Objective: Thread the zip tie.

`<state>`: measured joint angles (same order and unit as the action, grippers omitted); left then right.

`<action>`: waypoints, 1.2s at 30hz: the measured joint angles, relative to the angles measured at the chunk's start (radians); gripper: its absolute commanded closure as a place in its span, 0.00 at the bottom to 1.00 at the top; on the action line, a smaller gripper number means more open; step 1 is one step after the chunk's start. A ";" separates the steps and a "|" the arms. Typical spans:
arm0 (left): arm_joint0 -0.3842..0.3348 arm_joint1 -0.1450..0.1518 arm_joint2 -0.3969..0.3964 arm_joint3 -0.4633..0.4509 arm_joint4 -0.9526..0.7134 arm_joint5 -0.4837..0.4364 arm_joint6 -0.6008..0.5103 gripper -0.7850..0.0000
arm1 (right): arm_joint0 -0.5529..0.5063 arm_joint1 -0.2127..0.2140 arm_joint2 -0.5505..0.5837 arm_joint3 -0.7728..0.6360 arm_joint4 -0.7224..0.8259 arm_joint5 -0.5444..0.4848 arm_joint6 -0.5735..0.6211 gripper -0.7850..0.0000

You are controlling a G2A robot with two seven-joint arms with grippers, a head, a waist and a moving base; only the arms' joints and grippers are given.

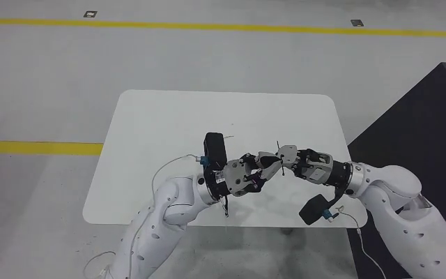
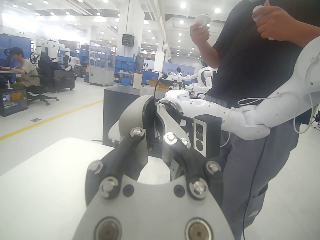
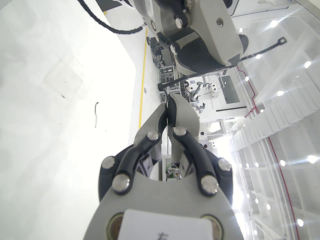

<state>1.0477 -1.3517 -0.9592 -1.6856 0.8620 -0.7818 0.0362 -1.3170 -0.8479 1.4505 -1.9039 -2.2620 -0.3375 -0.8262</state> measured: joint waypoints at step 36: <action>0.008 0.013 -0.002 -0.061 0.592 0.038 0.371 1.00 | 0.026 -0.006 -0.027 0.040 0.176 -0.107 0.027 1.00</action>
<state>1.0561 -1.3389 -0.9616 -1.7470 1.4541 -0.7437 0.4069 -1.2906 -0.8543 1.4234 -1.8634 -2.0857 -0.4448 -0.7993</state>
